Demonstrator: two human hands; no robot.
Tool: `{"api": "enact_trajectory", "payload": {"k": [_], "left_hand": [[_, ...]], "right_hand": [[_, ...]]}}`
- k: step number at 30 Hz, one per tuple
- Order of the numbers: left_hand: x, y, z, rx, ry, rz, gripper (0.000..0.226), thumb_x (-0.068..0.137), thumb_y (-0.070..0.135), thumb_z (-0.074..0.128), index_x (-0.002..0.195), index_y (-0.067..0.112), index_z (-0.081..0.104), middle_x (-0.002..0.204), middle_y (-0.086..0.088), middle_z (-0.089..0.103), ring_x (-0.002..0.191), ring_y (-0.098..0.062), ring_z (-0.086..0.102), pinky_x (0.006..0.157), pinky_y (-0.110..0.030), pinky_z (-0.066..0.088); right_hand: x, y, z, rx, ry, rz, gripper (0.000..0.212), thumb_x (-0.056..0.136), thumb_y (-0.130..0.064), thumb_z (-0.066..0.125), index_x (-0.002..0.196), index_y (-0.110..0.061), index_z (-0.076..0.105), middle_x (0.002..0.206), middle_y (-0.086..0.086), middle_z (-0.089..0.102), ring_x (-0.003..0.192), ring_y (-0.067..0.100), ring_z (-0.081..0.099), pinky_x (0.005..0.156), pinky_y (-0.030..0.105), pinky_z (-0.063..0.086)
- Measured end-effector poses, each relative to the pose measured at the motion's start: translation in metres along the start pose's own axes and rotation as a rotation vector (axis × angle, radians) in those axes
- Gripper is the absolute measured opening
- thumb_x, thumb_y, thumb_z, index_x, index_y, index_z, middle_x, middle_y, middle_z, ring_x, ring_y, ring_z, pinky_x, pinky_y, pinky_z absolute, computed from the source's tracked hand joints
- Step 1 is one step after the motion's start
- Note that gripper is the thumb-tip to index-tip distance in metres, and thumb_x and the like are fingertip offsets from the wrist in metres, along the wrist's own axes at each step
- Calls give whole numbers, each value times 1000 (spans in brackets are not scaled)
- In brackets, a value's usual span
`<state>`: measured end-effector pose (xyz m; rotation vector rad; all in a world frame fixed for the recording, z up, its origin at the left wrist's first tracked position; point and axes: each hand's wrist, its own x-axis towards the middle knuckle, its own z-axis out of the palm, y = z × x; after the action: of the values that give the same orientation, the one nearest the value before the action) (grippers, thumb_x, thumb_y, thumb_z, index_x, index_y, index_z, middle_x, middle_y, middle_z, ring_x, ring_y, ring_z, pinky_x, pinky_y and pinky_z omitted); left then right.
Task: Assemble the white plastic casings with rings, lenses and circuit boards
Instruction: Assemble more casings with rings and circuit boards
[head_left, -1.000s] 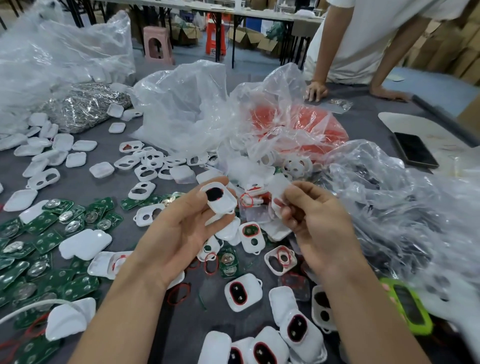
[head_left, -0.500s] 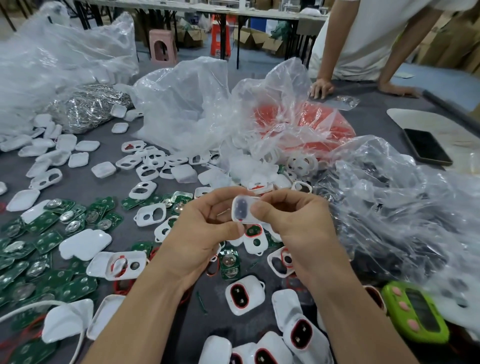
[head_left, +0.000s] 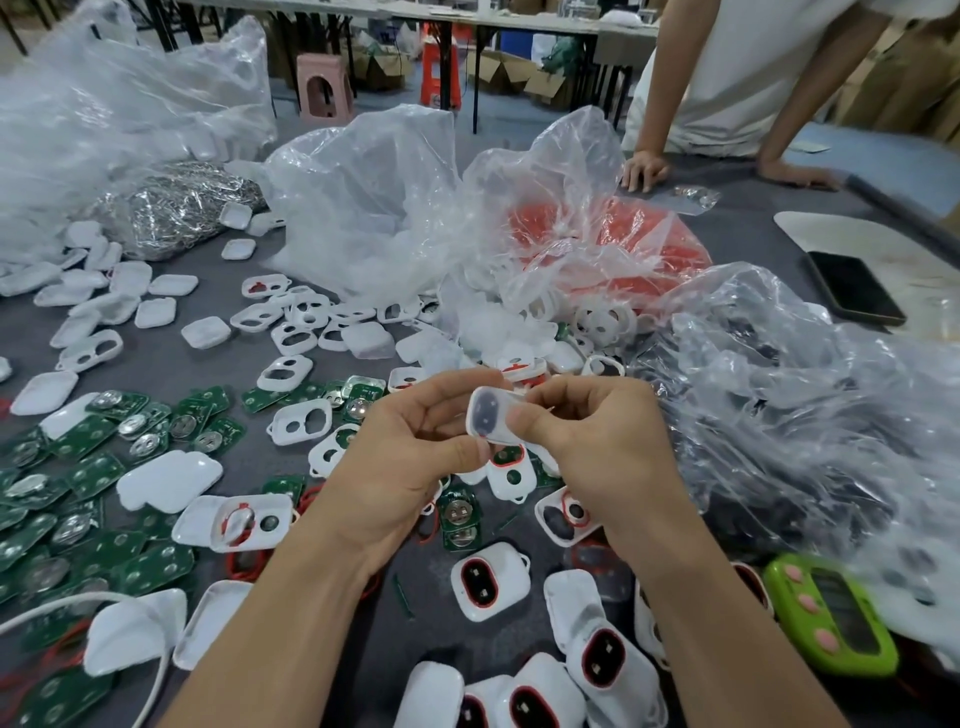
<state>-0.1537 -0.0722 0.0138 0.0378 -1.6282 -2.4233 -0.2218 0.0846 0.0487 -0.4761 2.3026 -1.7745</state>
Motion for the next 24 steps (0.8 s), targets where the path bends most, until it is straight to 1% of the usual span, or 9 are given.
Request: {"api": "enact_trajectory", "payload": {"k": [4, 6, 9, 12, 15, 18, 20, 22, 24], "left_hand": [[0, 0, 0, 15, 8, -2, 52, 71, -13, 67, 108, 20, 80, 106, -12, 78, 92, -18, 74, 79, -25, 58], [0, -1, 1, 41, -1, -3, 51, 71, -13, 67, 110, 18, 79, 110, -14, 77, 95, -21, 73, 83, -29, 59], [0, -2, 0, 68, -15, -12, 51, 72, -13, 67, 116, 11, 75, 115, -19, 75, 101, -28, 71, 91, -36, 58], [0, 0, 0, 31, -12, -8, 51, 71, -15, 66, 111, 14, 78, 112, -16, 76, 99, -24, 73, 85, -30, 58], [-2, 2, -2, -56, -24, -31, 49, 72, -12, 66, 108, 18, 80, 110, -13, 77, 97, -21, 74, 83, -27, 58], [-2, 4, -2, -50, -7, -55, 47, 68, -6, 73, 109, 16, 79, 109, -13, 77, 96, -22, 74, 86, -30, 59], [-2, 4, 3, 2, 79, -49, 37, 71, 2, 76, 106, 16, 81, 103, -12, 79, 90, -20, 75, 79, -29, 61], [-2, 3, 9, 85, 211, -12, 26, 84, -3, 72, 98, 18, 83, 93, -13, 80, 80, -19, 77, 68, -24, 60], [-2, 1, 11, 175, 307, 14, 32, 90, -8, 66, 90, 18, 84, 86, -13, 79, 72, -18, 77, 61, -21, 58]], "right_hand": [[2, 0, -3, 6, -51, 19, 16, 80, -19, 85, 68, -19, 76, 54, -7, 63, 49, 7, 48, 49, 18, 42], [1, -1, -4, -41, -45, 3, 17, 78, -26, 87, 67, -19, 76, 51, -11, 59, 45, 4, 45, 47, 16, 38], [-3, 1, 1, -239, 101, -83, 23, 72, -36, 90, 62, -24, 73, 45, -17, 57, 39, 3, 50, 42, 11, 35], [-6, 2, 8, -428, 267, -114, 35, 64, -51, 87, 59, -26, 64, 53, -20, 61, 48, 3, 56, 47, 15, 36], [-3, 3, 8, -257, 203, -57, 32, 67, -47, 88, 71, -25, 65, 59, -21, 64, 48, -1, 58, 45, 11, 39], [-3, 2, 4, -10, 15, 42, 27, 74, -37, 88, 73, -18, 68, 58, -5, 70, 43, 6, 63, 43, 14, 42], [-2, 5, 6, 34, -10, 53, 28, 74, -35, 88, 69, -16, 69, 56, 2, 70, 41, 9, 62, 42, 16, 43], [-1, 7, 9, 42, -17, 56, 28, 70, -40, 86, 70, -17, 70, 56, 4, 69, 42, 10, 61, 44, 20, 44], [-1, 9, 11, 67, -82, 75, 24, 76, -36, 83, 75, -16, 70, 58, 5, 68, 46, 14, 60, 47, 23, 45]]}}
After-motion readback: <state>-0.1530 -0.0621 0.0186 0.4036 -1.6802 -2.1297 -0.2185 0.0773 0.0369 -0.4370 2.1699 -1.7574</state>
